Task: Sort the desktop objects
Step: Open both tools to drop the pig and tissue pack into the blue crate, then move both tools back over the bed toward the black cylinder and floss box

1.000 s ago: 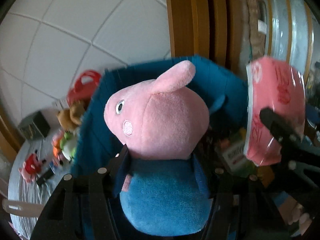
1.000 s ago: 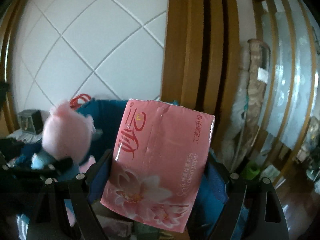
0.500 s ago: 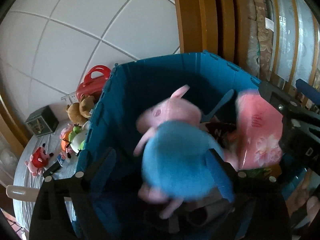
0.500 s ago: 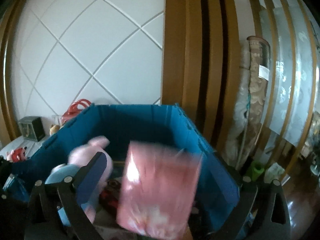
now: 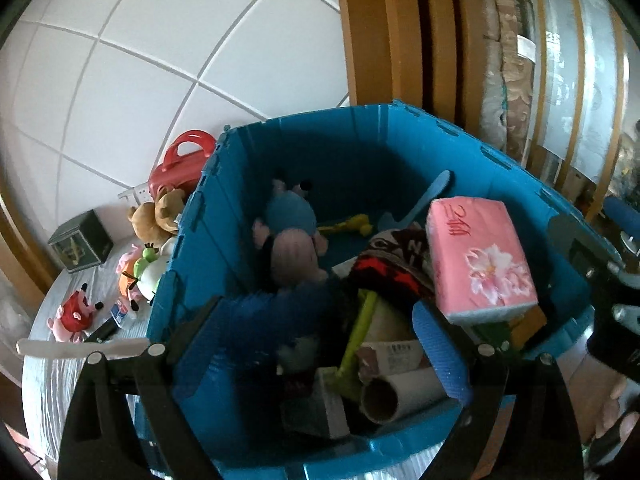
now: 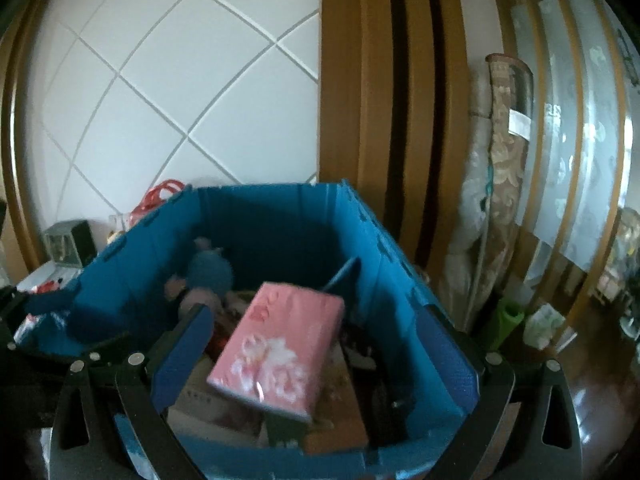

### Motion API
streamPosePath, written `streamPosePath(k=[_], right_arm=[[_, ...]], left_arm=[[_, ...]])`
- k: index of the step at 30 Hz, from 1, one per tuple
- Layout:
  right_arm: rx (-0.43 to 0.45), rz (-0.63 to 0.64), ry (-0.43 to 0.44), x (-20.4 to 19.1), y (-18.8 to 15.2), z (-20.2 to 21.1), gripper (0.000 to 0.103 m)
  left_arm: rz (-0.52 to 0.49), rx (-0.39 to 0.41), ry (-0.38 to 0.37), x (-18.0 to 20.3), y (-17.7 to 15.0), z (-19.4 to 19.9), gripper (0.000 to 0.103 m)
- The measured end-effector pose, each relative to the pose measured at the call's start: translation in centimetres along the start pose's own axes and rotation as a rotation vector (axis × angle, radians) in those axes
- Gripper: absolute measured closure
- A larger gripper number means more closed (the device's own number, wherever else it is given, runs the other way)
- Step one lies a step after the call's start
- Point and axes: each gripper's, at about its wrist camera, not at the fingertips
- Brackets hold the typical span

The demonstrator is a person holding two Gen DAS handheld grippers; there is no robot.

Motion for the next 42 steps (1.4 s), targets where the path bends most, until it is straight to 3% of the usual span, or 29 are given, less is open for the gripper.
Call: streamPosePath(k=[14,27,35,42], right_arm=[[-0.07,0.016,-0.025,0.1,-3.6,1.3,0.0],[-0.058,0.005,-0.018,-3.6,-4.0,3.5,0.0],[-0.026,0.001,0.012,-10.7,-4.5,6.5,0.0],[-0.04,0.037,0.054,-22.2,-5.4,7.6,0.0]], left_arm=[[-0.006,0.043,-0.018,-1.0,-2.6,1.8,0.01],[0.02,0.123,-0.014,-6.0,-6.4,5.6,0.009],[0.004,0.162,-0.02,-12.5,-9.6,7.4,0.009],[0.019,0.119,-0.004,-22.1,-13.2,7.2,0.009]])
Point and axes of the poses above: each gripper's, at about its wrist camera, not at the fingertips, and z roughly against the way its jaws point, x to its right, y to its top, and after that the axes turned 13 degrees about -x, right-handed
